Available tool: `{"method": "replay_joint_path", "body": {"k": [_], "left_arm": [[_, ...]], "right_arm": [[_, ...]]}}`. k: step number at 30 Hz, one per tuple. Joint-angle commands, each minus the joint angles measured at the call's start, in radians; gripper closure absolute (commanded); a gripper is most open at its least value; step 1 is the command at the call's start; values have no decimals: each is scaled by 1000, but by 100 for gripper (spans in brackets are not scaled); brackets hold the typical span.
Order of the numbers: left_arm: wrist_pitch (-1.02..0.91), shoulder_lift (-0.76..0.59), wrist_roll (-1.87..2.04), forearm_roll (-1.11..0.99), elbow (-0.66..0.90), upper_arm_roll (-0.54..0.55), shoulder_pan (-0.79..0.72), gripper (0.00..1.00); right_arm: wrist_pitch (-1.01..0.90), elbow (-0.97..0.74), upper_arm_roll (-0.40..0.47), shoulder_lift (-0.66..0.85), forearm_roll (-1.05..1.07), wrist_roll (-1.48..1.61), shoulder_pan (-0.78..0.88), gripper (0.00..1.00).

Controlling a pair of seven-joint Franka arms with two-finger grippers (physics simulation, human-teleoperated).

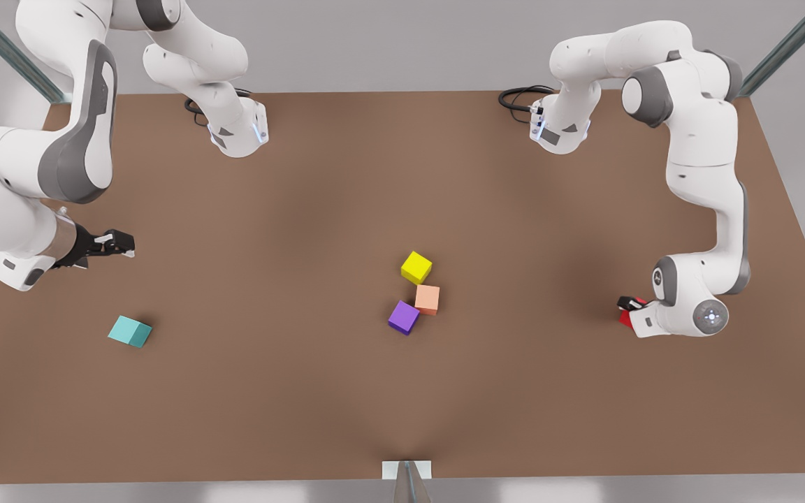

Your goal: Pick up red wooden cube and pass to hand red wooden cube and place in blue wooden cube

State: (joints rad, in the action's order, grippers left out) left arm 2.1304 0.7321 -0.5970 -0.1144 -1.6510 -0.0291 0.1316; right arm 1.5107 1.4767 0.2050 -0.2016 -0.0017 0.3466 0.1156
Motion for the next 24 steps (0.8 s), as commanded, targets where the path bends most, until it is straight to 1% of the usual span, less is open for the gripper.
{"method": "replay_joint_path", "body": {"k": [1,4,5,8,9,11,12,13,14,15,16,17,18,19,20,21,22,23,24], "left_arm": [[19,0,37,-1,0,0,0,0],[20,6,37,-1,2,0,-1,0],[20,7,37,-2,2,0,-3,12],[19,6,37,-1,3,0,-4,27],[19,6,31,2,8,2,-4,30],[6,1,37,33,34,24,-1,30],[-58,-2,36,77,60,44,-1,32],[-167,-2,36,131,120,69,2,32],[-351,9,58,274,217,78,-6,32],[-428,7,156,398,241,124,-6,32],[-437,10,308,444,250,213,-9,32],[-432,47,484,479,278,328,-10,32],[-425,111,641,518,347,440,-16,32],[-385,200,825,522,459,544,-55,32],[-348,230,878,565,479,601,-56,32],[-343,247,876,651,479,604,-61,32],[-298,262,878,722,481,604,-76,32],[-238,300,862,878,481,615,-76,32],[-216,314,813,950,481,615,-76,32]], "right_arm": [[-1,1,1,1,0,15,1,0],[-1,1,1,1,0,17,1,0],[-1,5,1,1,0,17,1,0],[-1,7,1,1,0,17,1,0],[-1,7,1,1,0,17,-1,0],[-1,7,1,1,0,17,-1,0],[-1,7,1,1,0,17,1,0],[0,7,1,-1,5,17,13,0],[0,-12,-1,-33,3,31,19,0],[5,-25,-3,-50,18,124,35,0],[5,-64,-1,-104,143,290,30,0],[2,-97,2,-172,286,455,21,0],[2,-102,2,-212,388,544,19,0],[2,-105,-1,-284,563,653,21,0],[5,-125,-3,-346,687,785,25,0],[6,-171,-3,-413,764,876,24,0],[11,-237,-1,-495,859,985,15,0],[31,-266,-1,-504,881,1075,12,1],[34,-268,1,-512,933,1130,12,1]]}}
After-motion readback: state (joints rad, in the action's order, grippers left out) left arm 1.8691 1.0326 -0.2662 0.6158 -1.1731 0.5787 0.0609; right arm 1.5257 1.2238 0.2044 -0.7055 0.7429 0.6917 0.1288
